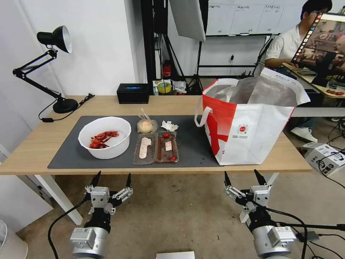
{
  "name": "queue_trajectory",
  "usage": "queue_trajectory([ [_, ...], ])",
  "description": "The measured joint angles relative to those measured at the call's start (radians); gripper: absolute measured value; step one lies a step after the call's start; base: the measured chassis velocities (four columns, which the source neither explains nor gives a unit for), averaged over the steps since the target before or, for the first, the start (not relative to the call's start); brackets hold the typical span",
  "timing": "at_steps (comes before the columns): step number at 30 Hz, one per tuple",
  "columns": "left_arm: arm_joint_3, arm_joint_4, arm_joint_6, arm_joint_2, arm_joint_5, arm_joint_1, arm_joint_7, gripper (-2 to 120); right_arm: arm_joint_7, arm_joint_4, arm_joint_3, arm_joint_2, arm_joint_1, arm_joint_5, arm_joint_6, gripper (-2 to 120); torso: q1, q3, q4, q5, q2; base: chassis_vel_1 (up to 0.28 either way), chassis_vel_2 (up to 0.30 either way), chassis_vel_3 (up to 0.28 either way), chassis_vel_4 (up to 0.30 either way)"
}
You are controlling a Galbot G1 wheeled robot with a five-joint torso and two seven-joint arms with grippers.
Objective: Pick up the trash from the table and place it into the takeout bag.
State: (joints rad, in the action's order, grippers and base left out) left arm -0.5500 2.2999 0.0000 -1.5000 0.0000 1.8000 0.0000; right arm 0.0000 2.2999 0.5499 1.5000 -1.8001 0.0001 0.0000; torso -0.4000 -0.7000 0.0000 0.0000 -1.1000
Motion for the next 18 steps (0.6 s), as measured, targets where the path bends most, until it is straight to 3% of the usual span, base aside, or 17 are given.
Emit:
queue_trajectory([
  [18,0.0,0.0,0.0,0.0,0.0,0.0,0.0,100,0.0,0.0,0.0,0.0,0.0,0.0,0.0,100,0.0,0.0,0.0,0.0,0.0,0.0,0.0,0.0,0.0],
])
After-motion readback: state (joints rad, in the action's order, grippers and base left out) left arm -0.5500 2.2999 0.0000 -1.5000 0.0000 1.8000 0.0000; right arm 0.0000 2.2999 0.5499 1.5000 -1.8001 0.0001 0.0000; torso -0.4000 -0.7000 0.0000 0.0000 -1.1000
